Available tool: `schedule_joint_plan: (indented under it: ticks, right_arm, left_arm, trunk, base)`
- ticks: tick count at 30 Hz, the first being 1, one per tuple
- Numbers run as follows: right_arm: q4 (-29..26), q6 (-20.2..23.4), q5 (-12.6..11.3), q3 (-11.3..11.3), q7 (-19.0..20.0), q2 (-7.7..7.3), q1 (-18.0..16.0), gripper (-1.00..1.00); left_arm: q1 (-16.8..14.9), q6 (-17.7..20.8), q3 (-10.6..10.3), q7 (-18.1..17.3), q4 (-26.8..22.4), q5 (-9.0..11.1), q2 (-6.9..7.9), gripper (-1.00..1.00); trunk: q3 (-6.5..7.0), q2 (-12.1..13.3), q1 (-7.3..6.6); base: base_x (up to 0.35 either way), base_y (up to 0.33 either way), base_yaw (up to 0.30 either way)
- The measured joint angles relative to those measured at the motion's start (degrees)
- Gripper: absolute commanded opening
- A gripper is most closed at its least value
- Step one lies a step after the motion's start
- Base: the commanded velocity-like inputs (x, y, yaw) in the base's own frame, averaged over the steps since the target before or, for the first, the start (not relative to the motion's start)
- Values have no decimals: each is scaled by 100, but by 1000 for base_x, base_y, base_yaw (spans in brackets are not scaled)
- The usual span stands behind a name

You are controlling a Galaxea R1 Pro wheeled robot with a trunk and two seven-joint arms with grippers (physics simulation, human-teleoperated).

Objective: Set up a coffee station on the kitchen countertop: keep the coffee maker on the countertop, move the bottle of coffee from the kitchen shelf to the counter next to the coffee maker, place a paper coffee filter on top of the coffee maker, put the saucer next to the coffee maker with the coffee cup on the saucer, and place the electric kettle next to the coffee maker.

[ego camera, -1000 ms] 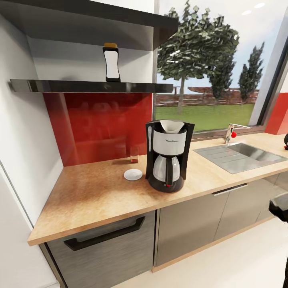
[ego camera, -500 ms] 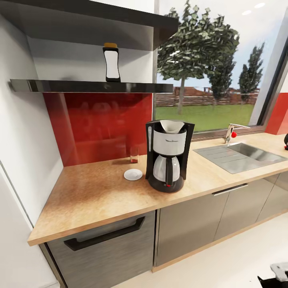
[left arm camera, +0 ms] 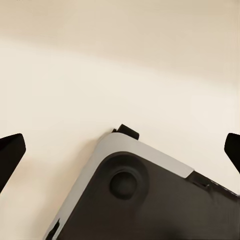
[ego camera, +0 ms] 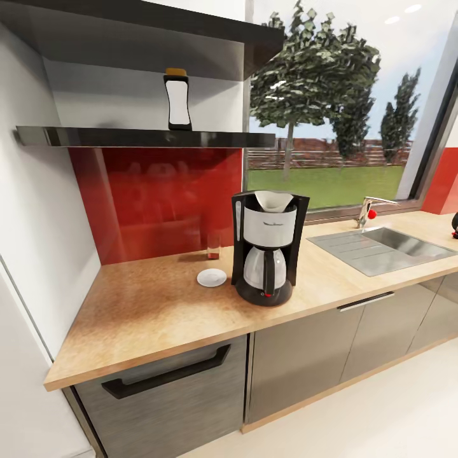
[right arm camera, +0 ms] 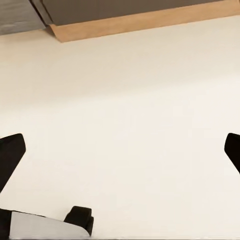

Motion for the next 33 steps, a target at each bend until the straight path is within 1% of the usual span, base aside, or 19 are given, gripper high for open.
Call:
schedule_joint_plan:
  ticks: [4, 17, 22, 24, 25, 30, 31, 33]
  right_arm:
    - [92, 11, -6, 7, 28, 7, 63, 100]
    - [147, 14, 0, 11, 27, 27, 80, 100]
    - [420, -12, 34, 23, -18, 14, 91, 100]
    - [704, -64, 241, 47, -80, 12, 110, 100]
    - [827, -102, 382, 53, -115, 12, 117, 100]
    - [1344, -411, 1373, 64, -236, 5, 137, 100]
    - [1450, -514, 1652, 66, -240, 5, 140, 100]
    - [1520, -581, 1838, 58, -203, 2, 142, 100]
  left_arm:
    - [0, 4, 0, 4, -88, 26, -6, 100]
    - [0, -11, 5, -2, -131, 35, -24, 100]
    - [0, -10, 9, -2, -128, 35, -25, 100]
    - [0, -12, 6, -2, -127, 35, -25, 100]
    - [0, -10, 5, -2, -127, 35, -25, 100]
    - [0, -11, 2, -4, -127, 35, -25, 100]
    - [0, -12, 2, -5, -127, 35, -25, 100]
    - [0, -11, 1, -5, -127, 35, -25, 100]
  trunk:
    - [0, 0, 0]
    - [0, 0, 0]
    - [0, 0, 0]
    - [0, 0, 0]
    - [0, 0, 0]
    - [0, 0, 0]
    - [0, 0, 0]
    - [0, 0, 0]
  base:
    - [0, 0, 0]
    - [0, 0, 0]
    - [0, 0, 0]
    - [0, 0, 0]
    - [0, 0, 0]
    - [0, 0, 0]
    - [0, 0, 0]
    - [0, 0, 0]
